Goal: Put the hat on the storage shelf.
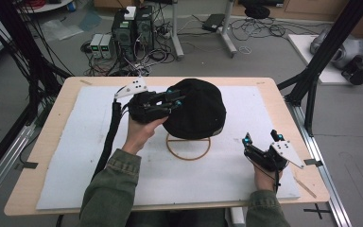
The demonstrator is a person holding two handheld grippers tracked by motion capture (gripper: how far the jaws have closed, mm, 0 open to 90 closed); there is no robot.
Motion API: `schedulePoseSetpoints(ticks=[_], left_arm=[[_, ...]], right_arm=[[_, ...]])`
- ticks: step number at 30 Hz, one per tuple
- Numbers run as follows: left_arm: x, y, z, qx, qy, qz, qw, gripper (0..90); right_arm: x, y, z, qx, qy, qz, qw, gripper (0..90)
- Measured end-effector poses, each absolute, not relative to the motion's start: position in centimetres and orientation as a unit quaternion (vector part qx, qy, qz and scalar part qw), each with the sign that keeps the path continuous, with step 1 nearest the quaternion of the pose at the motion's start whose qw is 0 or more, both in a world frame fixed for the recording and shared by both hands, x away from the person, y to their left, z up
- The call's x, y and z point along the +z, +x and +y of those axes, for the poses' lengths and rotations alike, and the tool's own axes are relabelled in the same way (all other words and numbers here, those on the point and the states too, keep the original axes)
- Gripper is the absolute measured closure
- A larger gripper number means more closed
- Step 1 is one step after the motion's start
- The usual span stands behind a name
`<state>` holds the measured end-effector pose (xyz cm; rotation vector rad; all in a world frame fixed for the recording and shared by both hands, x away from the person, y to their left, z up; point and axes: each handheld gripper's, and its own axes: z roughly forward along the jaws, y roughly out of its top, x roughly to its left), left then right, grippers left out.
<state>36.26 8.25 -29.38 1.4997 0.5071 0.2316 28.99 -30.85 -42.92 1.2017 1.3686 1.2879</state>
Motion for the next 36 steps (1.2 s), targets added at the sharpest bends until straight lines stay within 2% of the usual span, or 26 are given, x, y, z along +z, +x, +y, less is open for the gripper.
schedulePoseSetpoints(ticks=[3, 5, 8, 14, 24, 29, 36], left_arm=[[-29.2, 36.1, 8.3, 0.108, 0.668, 0.224, 0.701, 45.2], [-29.1, 36.0, 8.3, 0.13, 0.669, 0.234, 0.693, 33.6], [-29.4, 36.0, 8.6, 0.142, 0.669, 0.242, 0.689, 28.2], [-30.1, 35.9, 9.5, 0.164, 0.66, 0.256, 0.687, 25.7], [-30.7, 34.9, 11.2, 0.195, 0.647, 0.272, 0.685, 16.6], [-31.6, 33.8, 11.8, 0.224, 0.649, 0.274, 0.673, 15.3], [-32.9, 32.6, 13.3, 0.242, 0.63, 0.283, 0.681, 15.3]], right_arm=[[-42.9, 29.0, -30.9, 0.518, 0.484, 0.551, 0.44, 6.4], [-42.9, 29.0, -30.9, 0.518, 0.484, 0.551, 0.44, 6.4], [-42.9, 29.0, -30.9, 0.518, 0.484, 0.551, 0.439, 6.4], [-42.9, 29.0, -30.8, 0.519, 0.485, 0.551, 0.439, 6.4], [-42.9, 29.0, -30.6, 0.518, 0.484, 0.551, 0.44, 6.4], [-42.9, 29.0, -30.5, 0.519, 0.488, 0.549, 0.437, 6.4], [-42.9, 29.0, -30.3, 0.518, 0.485, 0.552, 0.439, 6.4]])
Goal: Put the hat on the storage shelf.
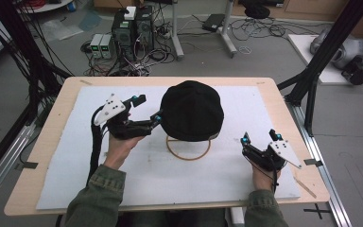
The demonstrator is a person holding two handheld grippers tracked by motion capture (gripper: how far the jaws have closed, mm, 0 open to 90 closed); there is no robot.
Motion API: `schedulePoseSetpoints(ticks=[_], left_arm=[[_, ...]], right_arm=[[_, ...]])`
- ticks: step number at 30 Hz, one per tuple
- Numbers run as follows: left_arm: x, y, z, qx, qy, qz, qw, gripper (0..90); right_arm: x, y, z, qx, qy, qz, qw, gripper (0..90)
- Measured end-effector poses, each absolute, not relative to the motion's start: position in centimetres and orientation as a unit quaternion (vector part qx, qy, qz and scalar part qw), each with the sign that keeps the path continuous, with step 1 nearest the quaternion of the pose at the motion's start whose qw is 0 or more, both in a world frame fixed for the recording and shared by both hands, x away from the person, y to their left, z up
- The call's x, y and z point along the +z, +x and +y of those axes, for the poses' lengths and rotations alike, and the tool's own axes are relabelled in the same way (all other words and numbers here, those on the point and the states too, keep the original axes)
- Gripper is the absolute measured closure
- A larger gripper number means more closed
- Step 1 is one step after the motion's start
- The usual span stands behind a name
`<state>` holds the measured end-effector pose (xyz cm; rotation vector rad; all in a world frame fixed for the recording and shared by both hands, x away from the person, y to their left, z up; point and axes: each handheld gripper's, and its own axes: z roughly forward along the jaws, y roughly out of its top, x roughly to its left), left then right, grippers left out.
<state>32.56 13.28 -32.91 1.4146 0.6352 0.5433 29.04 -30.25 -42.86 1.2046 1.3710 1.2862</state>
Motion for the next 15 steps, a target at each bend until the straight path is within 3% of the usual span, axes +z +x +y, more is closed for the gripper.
schedulePoseSetpoints(ticks=[15], left_arm=[[-34.9, 31.1, 16.9, 0.273, 0.596, 0.298, 0.694, 15.3]], right_arm=[[-42.9, 29.1, -30.1, 0.517, 0.485, 0.552, 0.439, 6.4]])
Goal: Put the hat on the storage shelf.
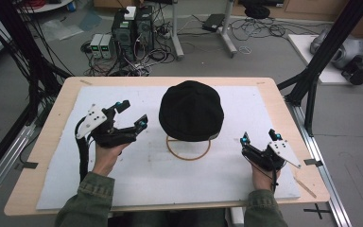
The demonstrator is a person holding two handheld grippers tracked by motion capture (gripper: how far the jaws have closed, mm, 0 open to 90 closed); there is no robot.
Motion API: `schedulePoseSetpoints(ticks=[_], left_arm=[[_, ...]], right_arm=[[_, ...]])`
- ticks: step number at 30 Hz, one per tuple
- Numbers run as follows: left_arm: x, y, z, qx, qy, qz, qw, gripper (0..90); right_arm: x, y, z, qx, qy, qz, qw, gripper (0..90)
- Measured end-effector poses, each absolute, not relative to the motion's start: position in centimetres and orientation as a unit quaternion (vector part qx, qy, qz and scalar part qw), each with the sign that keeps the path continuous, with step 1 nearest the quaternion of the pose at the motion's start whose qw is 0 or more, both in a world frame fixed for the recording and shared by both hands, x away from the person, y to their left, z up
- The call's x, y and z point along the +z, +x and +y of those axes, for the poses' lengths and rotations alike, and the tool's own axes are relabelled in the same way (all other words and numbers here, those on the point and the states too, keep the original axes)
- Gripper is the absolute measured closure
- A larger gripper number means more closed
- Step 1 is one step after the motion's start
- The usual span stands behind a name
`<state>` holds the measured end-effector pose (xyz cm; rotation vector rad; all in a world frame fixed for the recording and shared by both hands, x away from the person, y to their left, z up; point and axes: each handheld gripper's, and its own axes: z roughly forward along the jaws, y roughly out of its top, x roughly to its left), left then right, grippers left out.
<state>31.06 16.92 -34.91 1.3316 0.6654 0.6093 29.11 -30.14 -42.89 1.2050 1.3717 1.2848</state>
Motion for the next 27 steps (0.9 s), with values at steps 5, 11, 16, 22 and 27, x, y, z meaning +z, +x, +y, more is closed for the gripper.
schedulePoseSetpoints(ticks=[5, 11, 16, 22, 27], left_arm=[[-36.1, 30.4, 17.9, 0.29, 0.59, 0.306, 0.689, 15.4], [-37.4, 29.8, 19.3, 0.312, 0.586, 0.322, 0.674, 15.6], [-38.4, 29.1, 20.6, 0.339, 0.581, 0.338, 0.658, 15.6], [-39.0, 28.4, 22.4, 0.368, 0.567, 0.357, 0.645, 15.9], [-39.7, 28.1, 24.1, 0.397, 0.559, 0.387, 0.617, 15.9]], right_arm=[[-42.9, 29.1, -30.1, 0.516, 0.483, 0.553, 0.442, 6.4], [-42.9, 29.1, -29.9, 0.513, 0.481, 0.556, 0.443, 6.4], [-43.0, 29.1, -30.0, 0.511, 0.485, 0.556, 0.441, 6.4], [-43.0, 29.1, -30.1, 0.513, 0.484, 0.555, 0.442, 6.4], [-43.0, 29.1, -30.2, 0.51, 0.485, 0.556, 0.441, 6.3]])
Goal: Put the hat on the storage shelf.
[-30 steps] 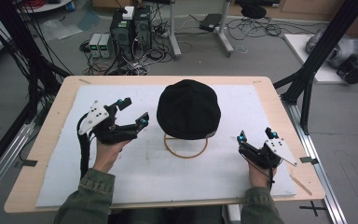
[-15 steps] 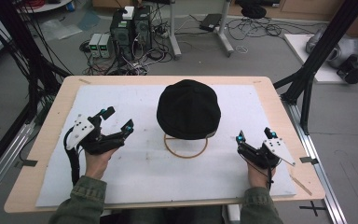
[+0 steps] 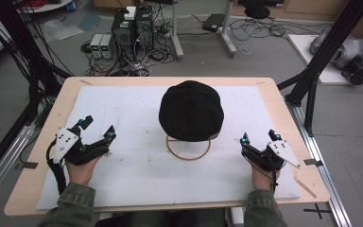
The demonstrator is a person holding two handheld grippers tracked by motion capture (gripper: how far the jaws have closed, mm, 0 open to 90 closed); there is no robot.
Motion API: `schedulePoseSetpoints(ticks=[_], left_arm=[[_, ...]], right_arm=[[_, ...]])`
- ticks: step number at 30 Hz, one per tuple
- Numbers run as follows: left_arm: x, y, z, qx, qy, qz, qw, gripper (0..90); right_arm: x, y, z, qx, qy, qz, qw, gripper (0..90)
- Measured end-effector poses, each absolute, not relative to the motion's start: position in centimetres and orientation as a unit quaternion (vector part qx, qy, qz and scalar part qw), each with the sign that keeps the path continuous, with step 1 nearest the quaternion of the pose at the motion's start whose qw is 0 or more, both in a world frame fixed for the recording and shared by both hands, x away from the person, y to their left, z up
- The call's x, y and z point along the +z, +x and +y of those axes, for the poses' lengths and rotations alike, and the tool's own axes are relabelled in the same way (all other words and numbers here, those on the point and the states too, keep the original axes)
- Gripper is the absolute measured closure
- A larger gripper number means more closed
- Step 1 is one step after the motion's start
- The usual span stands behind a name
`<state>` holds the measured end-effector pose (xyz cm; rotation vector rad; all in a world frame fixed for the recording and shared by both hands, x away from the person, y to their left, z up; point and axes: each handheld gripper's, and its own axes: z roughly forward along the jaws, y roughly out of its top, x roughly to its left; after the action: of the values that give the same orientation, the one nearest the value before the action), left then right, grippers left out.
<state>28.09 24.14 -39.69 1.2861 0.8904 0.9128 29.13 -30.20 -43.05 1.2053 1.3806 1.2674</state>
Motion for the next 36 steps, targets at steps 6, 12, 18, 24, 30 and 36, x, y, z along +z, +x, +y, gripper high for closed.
schedulePoseSetpoints(ticks=[6, 12, 18, 24, 30, 36], left_arm=[[-40.6, 27.5, 25.4, 0.44, 0.545, 0.42, 0.577, 16.5], [-41.2, 26.6, 25.7, 0.477, 0.521, 0.45, 0.546, 16.5], [-42.3, 26.0, 26.9, 0.484, 0.508, 0.471, 0.535, 18.5], [-42.6, 26.2, 27.6, 0.469, 0.506, 0.479, 0.543, 18.7], [-42.8, 26.3, 27.4, 0.454, 0.524, 0.464, 0.551, 19.5], [-43.1, 26.5, 26.9, 0.447, 0.536, 0.46, 0.549, 20.2]], right_arm=[[-43.1, 29.1, -30.2, 0.513, 0.488, 0.549, 0.444, 6.3], [-43.1, 28.9, -30.0, 0.517, 0.493, 0.538, 0.447, 6.3], [-43.2, 28.9, -29.8, 0.509, 0.488, 0.546, 0.451, 6.3], [-43.2, 28.7, -29.7, 0.507, 0.487, 0.548, 0.452, 6.3], [-43.2, 28.7, -29.7, 0.506, 0.489, 0.549, 0.451, 6.3], [-43.3, 28.8, -29.9, 0.508, 0.489, 0.549, 0.45, 6.4]])
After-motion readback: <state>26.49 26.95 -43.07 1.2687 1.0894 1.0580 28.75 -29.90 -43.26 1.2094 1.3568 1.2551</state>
